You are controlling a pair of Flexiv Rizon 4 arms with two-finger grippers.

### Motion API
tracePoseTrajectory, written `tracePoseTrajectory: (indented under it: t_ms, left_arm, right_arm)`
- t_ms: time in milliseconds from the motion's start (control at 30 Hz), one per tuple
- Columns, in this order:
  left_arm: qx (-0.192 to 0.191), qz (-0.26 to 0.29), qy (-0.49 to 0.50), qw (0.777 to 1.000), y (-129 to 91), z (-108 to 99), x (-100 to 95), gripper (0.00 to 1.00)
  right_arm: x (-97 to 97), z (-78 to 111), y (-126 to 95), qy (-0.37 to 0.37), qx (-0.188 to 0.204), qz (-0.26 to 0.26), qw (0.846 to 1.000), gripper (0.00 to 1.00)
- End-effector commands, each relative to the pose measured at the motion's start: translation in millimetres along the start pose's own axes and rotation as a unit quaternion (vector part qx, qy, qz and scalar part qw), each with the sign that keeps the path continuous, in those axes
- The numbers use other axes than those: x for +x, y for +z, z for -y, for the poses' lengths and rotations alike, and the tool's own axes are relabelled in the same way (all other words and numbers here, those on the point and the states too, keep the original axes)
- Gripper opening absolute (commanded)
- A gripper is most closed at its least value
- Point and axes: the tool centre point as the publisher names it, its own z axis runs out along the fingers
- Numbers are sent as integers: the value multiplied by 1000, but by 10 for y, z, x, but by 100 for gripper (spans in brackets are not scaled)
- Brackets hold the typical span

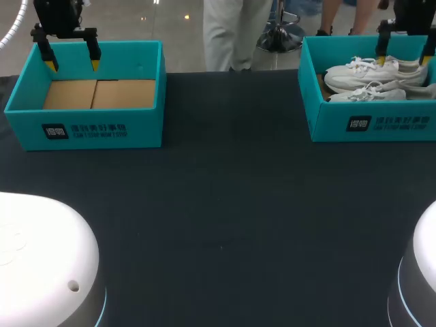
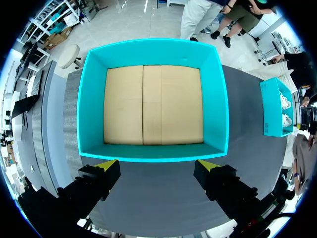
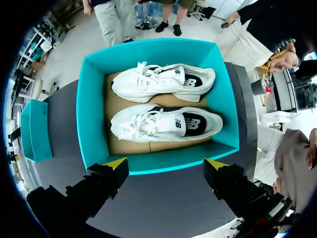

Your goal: Take the shoe out of the shoebox, open the shoe tongue, remove and reinsert the insole, then place the shoe into the shoebox

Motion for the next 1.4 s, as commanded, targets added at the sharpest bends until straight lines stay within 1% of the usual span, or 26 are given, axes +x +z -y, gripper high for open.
tracePoseTrajectory:
  t_ms: [33,300,500,767,900,1133,1167,1200,1233,1267,1300,1333,1367,1400]
  left_arm:
    - [0,0,0,1000,-2,-4,0,100]
    - [0,0,0,1000,-2,-4,0,100]
    - [0,0,0,1000,-2,-4,0,100]
    - [0,0,0,1000,-2,-4,0,100]
    - [0,0,0,1000,-2,-4,0,100]
    - [0,0,0,1000,-2,-4,0,100]
    - [0,0,0,1000,-2,-4,0,100]
    - [0,0,0,1000,-2,-4,0,100]
    - [0,0,0,1000,-2,-4,0,100]
    - [0,0,0,1000,-2,-4,0,100]
    - [0,0,0,1000,-2,-4,0,100]
    - [0,0,0,1000,-2,-4,0,100]
    - [0,0,0,1000,-2,-4,0,100]
    - [0,0,0,1000,-2,-4,0,100]
  right_arm:
    - [-189,-125,118,18,-2,-10,1000,100]
    - [-510,-243,280,50,-20,9,999,100]
    - [-697,-292,504,54,-10,16,998,100]
    - [-872,-358,767,52,-8,12,999,100]
    - [-943,-393,844,49,-10,13,999,100]
    - [-996,-432,1007,32,-12,13,999,100]
    - [-1007,-436,1026,36,-10,12,999,72]
    - [-1016,-440,1044,37,-9,10,999,49]
    - [-1019,-442,1054,39,-7,8,999,49]
    - [-1022,-445,1068,39,-6,7,999,65]
    - [-1020,-446,1079,39,-5,7,999,75]
    - [-1018,-449,1095,38,-4,6,999,80]
    - [-1017,-453,1108,35,-3,7,999,83]
    - [-1014,-457,1121,34,-3,8,999,81]
